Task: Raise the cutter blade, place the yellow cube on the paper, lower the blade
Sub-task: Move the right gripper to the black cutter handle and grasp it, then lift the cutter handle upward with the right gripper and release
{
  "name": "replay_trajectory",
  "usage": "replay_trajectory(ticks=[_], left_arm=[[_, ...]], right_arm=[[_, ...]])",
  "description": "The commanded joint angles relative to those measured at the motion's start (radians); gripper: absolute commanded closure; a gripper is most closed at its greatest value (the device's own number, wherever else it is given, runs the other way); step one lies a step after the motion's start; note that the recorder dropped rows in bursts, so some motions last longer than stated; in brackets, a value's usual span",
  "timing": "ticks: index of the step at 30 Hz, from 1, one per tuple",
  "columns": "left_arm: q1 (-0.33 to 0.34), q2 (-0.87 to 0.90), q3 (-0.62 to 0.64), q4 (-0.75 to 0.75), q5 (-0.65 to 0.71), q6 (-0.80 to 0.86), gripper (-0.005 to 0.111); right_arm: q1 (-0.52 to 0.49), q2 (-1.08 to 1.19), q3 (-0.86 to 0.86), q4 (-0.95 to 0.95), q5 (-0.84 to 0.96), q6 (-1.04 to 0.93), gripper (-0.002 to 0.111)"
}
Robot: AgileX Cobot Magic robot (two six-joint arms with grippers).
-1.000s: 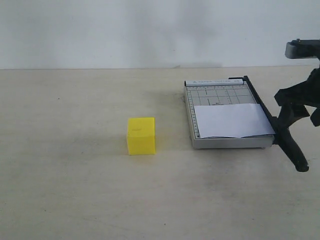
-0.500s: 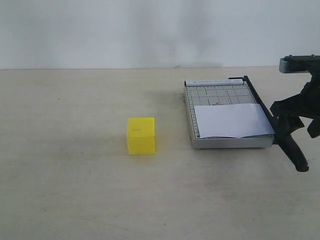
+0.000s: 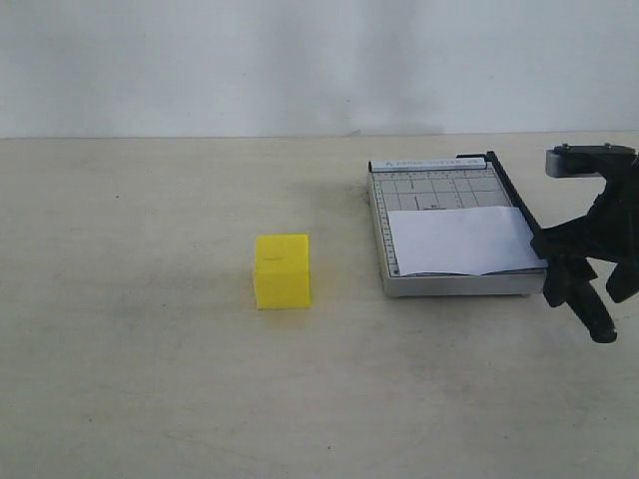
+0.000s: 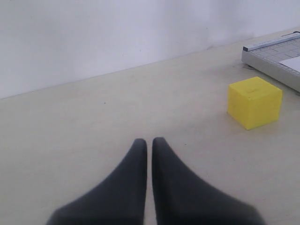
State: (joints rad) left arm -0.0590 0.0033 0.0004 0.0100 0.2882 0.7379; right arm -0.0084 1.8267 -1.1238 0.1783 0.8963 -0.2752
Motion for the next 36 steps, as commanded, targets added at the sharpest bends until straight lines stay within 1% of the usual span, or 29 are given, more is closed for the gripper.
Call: replay_trajectory(ticks=[1,11,13,14,17,19,20,22,27,36], left_arm=[[0.002,-0.003,0.0,0.001,-0.005,0.002,0.102],[0.002,-0.003,0.0,0.001,-0.005,0.002,0.102],[0.002,-0.003,0.0,0.001,-0.005,0.002,0.102],[0.002,-0.003,0.0,0.001,-0.005,0.002,0.102],[0.002,-0.003,0.0,0.001,-0.005,0.002,0.102],[0.002,-0.003,0.0,0.001,-0.005,0.002,0.102],[0.002,-0.003,0.0,0.001,-0.005,0.002,0.102],[0.002,-0.003,0.0,0.001,-0.005,0.002,0.102],[0.002,-0.003,0.0,0.001,-0.005,0.002,0.102],[0.002,-0.003,0.0,0.001,-0.005,0.002,0.102]], right_arm=[[0.002,0.026,-0.004,-0.006,-0.01,-0.003,0.039],[0.002,0.063,-0.004,-0.006,-0.02,-0.005,0.04],[0.002,0.063,-0.004,-0.006,-0.018,-0.008,0.046],[0.002,0.063,-0.004,-0.006,-0.015,-0.008,0.051],[0.002,0.063,-0.004,-0.006,-0.004,-0.011,0.078],[0.002,0.063,-0.004,-0.006,0.003,-0.015,0.1],[0.002,0.063,-0.004,-0.006,0.006,-0.015,0.108],[0.002,0.061,-0.004,-0.006,0.008,-0.015,0.107],[0.002,0.035,-0.004,-0.001,0.008,-0.015,0.107],[0.002,-0.101,-0.004,-0.008,-0.034,-0.015,0.107]])
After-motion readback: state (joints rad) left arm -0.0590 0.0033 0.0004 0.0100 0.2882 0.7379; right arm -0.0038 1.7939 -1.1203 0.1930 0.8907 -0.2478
